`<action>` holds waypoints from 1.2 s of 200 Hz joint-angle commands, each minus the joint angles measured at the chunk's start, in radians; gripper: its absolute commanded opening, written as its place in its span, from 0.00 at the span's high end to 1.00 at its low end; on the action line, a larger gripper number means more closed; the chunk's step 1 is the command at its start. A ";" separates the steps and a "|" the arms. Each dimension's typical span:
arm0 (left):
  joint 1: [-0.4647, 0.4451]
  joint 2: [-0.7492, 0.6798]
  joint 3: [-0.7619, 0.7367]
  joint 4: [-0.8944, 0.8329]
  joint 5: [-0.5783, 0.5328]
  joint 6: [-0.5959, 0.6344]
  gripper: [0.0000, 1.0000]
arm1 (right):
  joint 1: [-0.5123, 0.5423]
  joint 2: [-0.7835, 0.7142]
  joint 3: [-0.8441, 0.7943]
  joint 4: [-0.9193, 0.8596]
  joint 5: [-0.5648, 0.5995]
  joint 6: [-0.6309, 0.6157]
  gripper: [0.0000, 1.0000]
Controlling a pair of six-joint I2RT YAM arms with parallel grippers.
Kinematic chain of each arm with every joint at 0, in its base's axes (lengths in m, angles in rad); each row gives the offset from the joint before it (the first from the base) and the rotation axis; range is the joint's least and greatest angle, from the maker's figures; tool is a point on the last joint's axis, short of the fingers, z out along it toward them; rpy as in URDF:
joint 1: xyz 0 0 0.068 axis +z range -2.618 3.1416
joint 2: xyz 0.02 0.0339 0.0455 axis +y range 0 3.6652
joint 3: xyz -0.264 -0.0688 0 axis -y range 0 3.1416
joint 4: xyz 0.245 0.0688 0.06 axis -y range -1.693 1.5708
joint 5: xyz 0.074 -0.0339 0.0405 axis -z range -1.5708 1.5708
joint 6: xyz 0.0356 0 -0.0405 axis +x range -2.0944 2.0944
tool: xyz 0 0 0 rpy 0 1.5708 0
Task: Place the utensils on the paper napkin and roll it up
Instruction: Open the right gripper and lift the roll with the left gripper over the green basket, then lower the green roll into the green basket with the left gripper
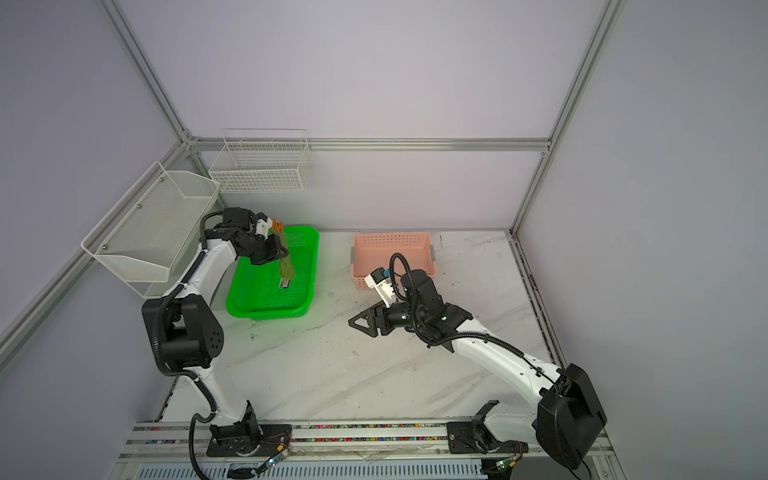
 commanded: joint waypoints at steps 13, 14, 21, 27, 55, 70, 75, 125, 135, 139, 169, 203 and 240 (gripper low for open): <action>0.000 0.100 0.166 -0.059 0.020 0.074 1.00 | -0.017 0.030 0.041 0.012 -0.036 -0.030 0.35; 0.000 0.104 0.168 -0.061 0.022 0.074 1.00 | -0.017 0.030 0.041 0.012 -0.037 -0.030 0.35; -0.001 0.136 0.186 -0.074 0.037 0.074 1.00 | -0.021 0.036 0.044 0.009 -0.040 -0.029 0.35; -0.002 0.161 0.198 -0.087 0.048 0.074 1.00 | -0.023 0.040 0.046 0.008 -0.043 -0.031 0.35; -0.016 0.237 0.206 -0.091 0.080 0.077 1.00 | -0.036 0.050 0.055 0.010 -0.059 -0.032 0.35; -0.034 0.271 0.207 -0.092 0.085 0.087 1.00 | -0.041 0.064 0.060 0.015 -0.071 -0.032 0.35; -0.040 0.280 0.208 -0.092 0.086 0.088 1.00 | -0.042 0.069 0.063 0.016 -0.076 -0.033 0.35; -0.056 0.346 0.222 -0.087 0.160 0.095 1.00 | -0.051 0.088 0.088 0.015 -0.092 -0.029 0.36; -0.057 0.350 0.227 -0.087 0.155 0.096 1.00 | -0.053 0.088 0.089 0.018 -0.098 -0.029 0.36; -0.056 0.352 0.227 -0.087 0.148 0.097 1.00 | -0.053 0.088 0.090 0.018 -0.100 -0.027 0.36; -0.055 0.370 0.224 -0.092 0.129 0.100 1.00 | -0.054 0.087 0.101 0.022 -0.108 -0.019 0.36; -0.055 0.388 0.215 -0.098 0.110 0.098 0.95 | -0.054 0.111 0.119 0.026 -0.120 -0.007 0.36; -0.055 0.395 0.210 -0.098 0.088 0.106 0.88 | -0.054 0.116 0.137 0.031 -0.134 0.007 0.36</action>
